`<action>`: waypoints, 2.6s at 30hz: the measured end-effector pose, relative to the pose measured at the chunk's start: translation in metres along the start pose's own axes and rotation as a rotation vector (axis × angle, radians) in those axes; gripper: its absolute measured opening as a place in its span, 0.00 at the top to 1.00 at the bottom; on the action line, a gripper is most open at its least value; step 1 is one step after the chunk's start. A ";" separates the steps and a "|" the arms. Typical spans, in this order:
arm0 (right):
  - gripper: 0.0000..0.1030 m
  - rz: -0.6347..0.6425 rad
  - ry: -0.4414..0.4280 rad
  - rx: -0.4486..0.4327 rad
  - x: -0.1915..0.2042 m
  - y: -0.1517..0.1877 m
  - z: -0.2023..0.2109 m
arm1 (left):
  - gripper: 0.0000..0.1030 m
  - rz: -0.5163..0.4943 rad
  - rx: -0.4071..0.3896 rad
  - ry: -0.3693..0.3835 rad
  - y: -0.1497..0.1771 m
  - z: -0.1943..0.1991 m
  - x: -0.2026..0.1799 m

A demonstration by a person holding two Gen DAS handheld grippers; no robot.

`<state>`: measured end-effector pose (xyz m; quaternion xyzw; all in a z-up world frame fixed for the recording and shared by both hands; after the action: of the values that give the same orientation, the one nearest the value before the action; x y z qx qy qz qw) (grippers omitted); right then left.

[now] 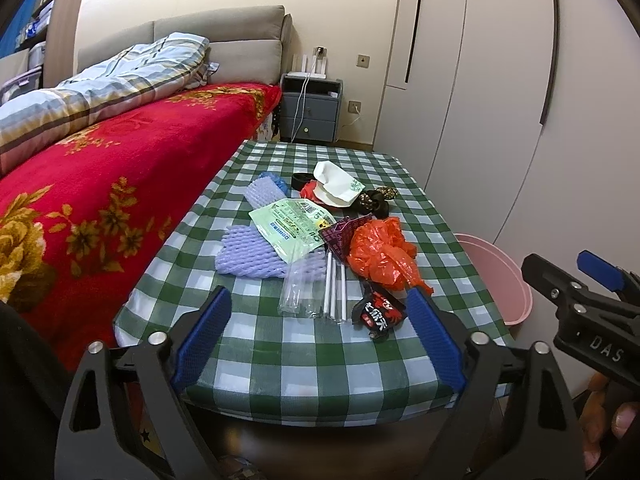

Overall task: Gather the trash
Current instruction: 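Grasp the orange plastic bag with the right tool while the left tool grasps the clear straws, then carry both items over the pink bucket and open both tools to drop them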

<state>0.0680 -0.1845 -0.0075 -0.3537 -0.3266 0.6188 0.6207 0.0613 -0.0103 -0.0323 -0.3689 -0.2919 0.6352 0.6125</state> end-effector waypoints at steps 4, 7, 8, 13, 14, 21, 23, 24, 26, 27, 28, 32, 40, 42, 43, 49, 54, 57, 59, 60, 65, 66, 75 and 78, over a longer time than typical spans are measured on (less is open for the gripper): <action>0.19 0.006 0.013 -0.001 -0.001 0.000 0.000 | 0.25 0.000 0.003 0.015 0.000 0.001 0.001; 0.26 -0.016 0.007 0.004 -0.003 0.000 0.000 | 0.30 0.003 0.008 0.018 0.001 0.002 0.002; 0.29 -0.025 0.004 0.006 -0.004 0.000 -0.001 | 0.35 0.005 0.010 0.021 0.001 0.001 0.002; 0.45 -0.064 -0.020 0.044 -0.007 0.003 -0.007 | 0.60 0.019 0.022 0.050 0.002 -0.001 0.005; 0.49 -0.062 -0.021 0.045 -0.006 0.002 -0.008 | 0.63 0.018 0.019 0.048 0.002 -0.002 0.005; 0.50 -0.059 -0.084 0.000 0.004 -0.012 -0.016 | 0.80 0.029 0.037 0.038 0.002 -0.019 0.009; 0.51 -0.057 -0.102 0.009 0.008 -0.015 -0.025 | 0.82 0.041 0.048 0.034 0.003 -0.024 0.009; 0.51 -0.056 -0.112 0.017 0.010 -0.015 -0.030 | 0.82 0.047 0.054 0.028 0.004 -0.028 0.009; 0.51 -0.053 -0.132 0.036 0.014 -0.014 -0.043 | 0.82 0.045 0.049 0.020 0.002 -0.032 0.006; 0.51 -0.054 -0.143 0.045 0.016 -0.014 -0.048 | 0.82 0.036 0.043 0.015 0.000 -0.035 0.004; 0.51 -0.057 -0.153 0.051 0.018 -0.013 -0.052 | 0.82 0.029 0.041 0.009 -0.001 -0.038 0.002; 0.51 -0.059 -0.182 0.073 0.023 -0.012 -0.072 | 0.82 0.040 0.047 -0.023 -0.004 -0.058 0.009; 0.47 -0.070 -0.249 0.159 0.038 0.004 -0.111 | 0.82 0.086 0.121 -0.055 0.007 -0.095 0.026; 0.47 -0.067 -0.254 0.177 0.040 0.008 -0.118 | 0.82 0.109 0.142 -0.063 0.011 -0.101 0.031; 0.47 -0.072 -0.261 0.192 0.042 0.011 -0.123 | 0.82 0.123 0.150 -0.065 0.013 -0.104 0.033; 0.46 -0.052 -0.281 0.260 0.056 0.025 -0.144 | 0.66 0.114 0.179 -0.068 0.022 -0.117 0.029; 0.56 -0.040 -0.285 0.275 0.058 0.028 -0.147 | 0.67 0.119 0.213 -0.076 0.029 -0.127 0.031; 0.75 -0.012 -0.301 0.279 0.063 0.030 -0.147 | 0.83 0.126 0.232 -0.076 0.032 -0.129 0.032; 0.85 0.007 -0.305 0.275 0.065 0.030 -0.145 | 0.89 0.129 0.241 -0.070 0.034 -0.131 0.032; 0.87 0.012 -0.307 0.270 0.066 0.029 -0.143 | 0.90 0.128 0.243 -0.070 0.034 -0.131 0.032; 0.91 0.022 -0.303 0.223 0.064 0.018 -0.132 | 0.96 0.126 0.213 -0.053 0.026 -0.124 0.028; 0.91 0.022 -0.301 0.212 0.063 0.016 -0.129 | 0.96 0.121 0.198 -0.048 0.023 -0.120 0.026; 0.91 0.038 -0.240 0.097 0.046 -0.008 -0.087 | 0.96 0.114 0.101 -0.018 0.002 -0.089 0.019; 0.91 0.025 -0.217 0.073 0.034 -0.011 -0.072 | 0.96 0.116 0.085 -0.008 -0.002 -0.079 0.017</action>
<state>0.1350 -0.1525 -0.0382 -0.2656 -0.3647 0.6728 0.5863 0.1281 0.0004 -0.0764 -0.3563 -0.2454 0.6828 0.5887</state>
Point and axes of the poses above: each gripper's, at about its wrist camera, not at the fingertips, and z roughly against the way its jaws point, x to its left, y to its underside, the point moved 8 cm from there along -z, roughly the way its jaws point, and after that the axes turned 1 degree about -z, right-handed, at the moved point
